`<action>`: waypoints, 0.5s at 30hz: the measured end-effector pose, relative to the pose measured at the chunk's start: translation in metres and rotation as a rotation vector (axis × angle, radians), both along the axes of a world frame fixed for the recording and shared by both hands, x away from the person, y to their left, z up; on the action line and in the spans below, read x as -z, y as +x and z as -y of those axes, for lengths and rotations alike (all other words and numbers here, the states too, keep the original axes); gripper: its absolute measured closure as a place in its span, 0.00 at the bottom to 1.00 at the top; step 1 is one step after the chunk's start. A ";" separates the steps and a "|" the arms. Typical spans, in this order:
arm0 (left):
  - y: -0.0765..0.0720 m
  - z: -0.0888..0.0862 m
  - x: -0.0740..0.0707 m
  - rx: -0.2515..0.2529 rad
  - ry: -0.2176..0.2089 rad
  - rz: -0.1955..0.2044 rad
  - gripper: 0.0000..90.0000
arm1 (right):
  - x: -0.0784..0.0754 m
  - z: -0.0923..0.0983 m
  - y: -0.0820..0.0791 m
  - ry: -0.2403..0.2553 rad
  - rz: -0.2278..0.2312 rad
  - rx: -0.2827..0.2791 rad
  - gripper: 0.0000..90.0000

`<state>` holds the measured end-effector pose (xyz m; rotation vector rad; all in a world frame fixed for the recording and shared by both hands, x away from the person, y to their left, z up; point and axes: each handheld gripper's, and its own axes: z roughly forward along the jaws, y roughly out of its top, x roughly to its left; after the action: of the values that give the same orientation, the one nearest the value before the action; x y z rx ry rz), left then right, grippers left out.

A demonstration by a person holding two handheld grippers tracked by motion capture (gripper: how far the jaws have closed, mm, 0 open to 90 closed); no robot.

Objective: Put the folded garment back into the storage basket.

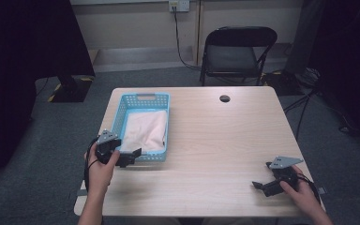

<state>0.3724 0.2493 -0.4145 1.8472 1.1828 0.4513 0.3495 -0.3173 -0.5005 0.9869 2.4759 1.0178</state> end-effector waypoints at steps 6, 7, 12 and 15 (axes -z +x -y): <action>-0.004 -0.004 0.004 -0.006 -0.003 0.000 0.05 | 0.000 0.000 0.000 0.000 0.000 0.000 0.00; -0.004 -0.004 0.005 -0.009 -0.008 -0.003 0.05 | 0.000 0.000 0.000 0.000 0.000 0.000 0.00; -0.007 -0.007 0.009 -0.011 -0.009 -0.005 0.05 | 0.000 0.000 0.000 0.000 0.000 0.000 0.00; -0.007 -0.008 0.011 -0.014 -0.002 -0.008 0.05 | 0.000 0.000 0.000 0.000 0.000 0.000 0.00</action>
<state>0.3650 0.2572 -0.4253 1.8419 1.2018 0.4504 0.3495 -0.3172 -0.5005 0.9871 2.4758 1.0181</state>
